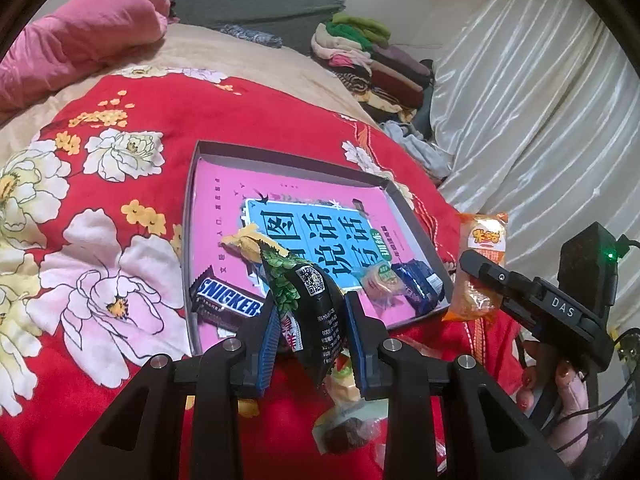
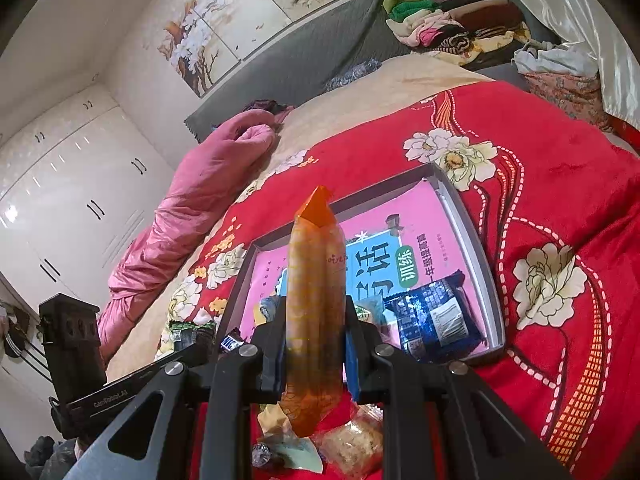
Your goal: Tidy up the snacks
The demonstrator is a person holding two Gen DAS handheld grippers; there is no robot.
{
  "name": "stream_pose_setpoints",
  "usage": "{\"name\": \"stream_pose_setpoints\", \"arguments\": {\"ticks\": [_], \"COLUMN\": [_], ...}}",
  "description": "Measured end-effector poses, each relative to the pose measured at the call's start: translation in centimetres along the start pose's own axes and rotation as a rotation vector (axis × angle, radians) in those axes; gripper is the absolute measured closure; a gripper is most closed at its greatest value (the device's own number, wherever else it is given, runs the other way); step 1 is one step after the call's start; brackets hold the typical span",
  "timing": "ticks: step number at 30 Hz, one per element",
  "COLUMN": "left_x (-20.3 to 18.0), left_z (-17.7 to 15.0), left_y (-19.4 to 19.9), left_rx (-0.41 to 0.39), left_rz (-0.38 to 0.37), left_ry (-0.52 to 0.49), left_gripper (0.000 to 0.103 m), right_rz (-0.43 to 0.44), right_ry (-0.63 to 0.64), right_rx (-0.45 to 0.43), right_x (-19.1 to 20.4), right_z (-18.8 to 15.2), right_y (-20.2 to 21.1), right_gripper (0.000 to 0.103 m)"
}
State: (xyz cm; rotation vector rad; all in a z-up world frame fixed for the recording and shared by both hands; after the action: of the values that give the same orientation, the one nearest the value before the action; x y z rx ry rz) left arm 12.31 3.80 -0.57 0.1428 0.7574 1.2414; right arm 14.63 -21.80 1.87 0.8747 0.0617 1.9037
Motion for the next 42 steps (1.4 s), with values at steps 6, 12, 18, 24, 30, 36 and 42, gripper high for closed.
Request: {"name": "stream_pose_setpoints", "arguments": {"ticks": [6,12,18,24,30,36,42], "left_x": [0.2,0.4,1.0,1.4,1.2,0.9,0.7], "left_z": [0.2,0.4,0.2,0.0,-0.1,-0.4,-0.8], "left_y": [-0.7,-1.5,-2.4,-3.0,-3.5,-3.9,-4.4], "left_rx": [0.002,0.005,0.024,0.038,0.048,0.059,0.077], "left_rz": [0.003,0.009,0.019,0.019,0.011,0.014,0.008], "left_ry": [-0.001,-0.006,-0.004,0.003,-0.006,-0.028,-0.036], "left_gripper": [0.071,0.071,0.071,0.071,0.071,0.071,0.071], "right_rz": [-0.01,-0.021,-0.033,-0.035,-0.045,-0.049,-0.067], "right_ry": [-0.008,-0.008,-0.008,-0.002,-0.006,-0.015,-0.017], "right_rx": [-0.013,-0.021,-0.021,-0.018,-0.013,0.001,0.026], "right_x": [-0.5,-0.9,-1.3,-1.2,-1.5,-1.9,-2.5], "right_z": [0.6,0.9,1.0,1.2,1.2,0.9,0.4], "right_y": [0.0,0.1,-0.3,-1.0,-1.7,-2.5,-3.3], "right_gripper": [0.08,0.08,0.08,0.08,0.08,0.08,0.08]}}
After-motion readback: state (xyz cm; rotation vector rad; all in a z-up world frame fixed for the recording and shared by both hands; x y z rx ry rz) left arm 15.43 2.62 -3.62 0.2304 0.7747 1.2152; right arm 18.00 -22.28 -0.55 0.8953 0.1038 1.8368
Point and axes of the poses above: each gripper's, at about its wrist camera, not at the fingertips, and y roughly against the way its jaws point, x to its left, z to its top, the point moved 2 cm from there along -y, roughly the way its jaws point, and after that the axes turned 14 degrees about -x, right-handed, at the moved point
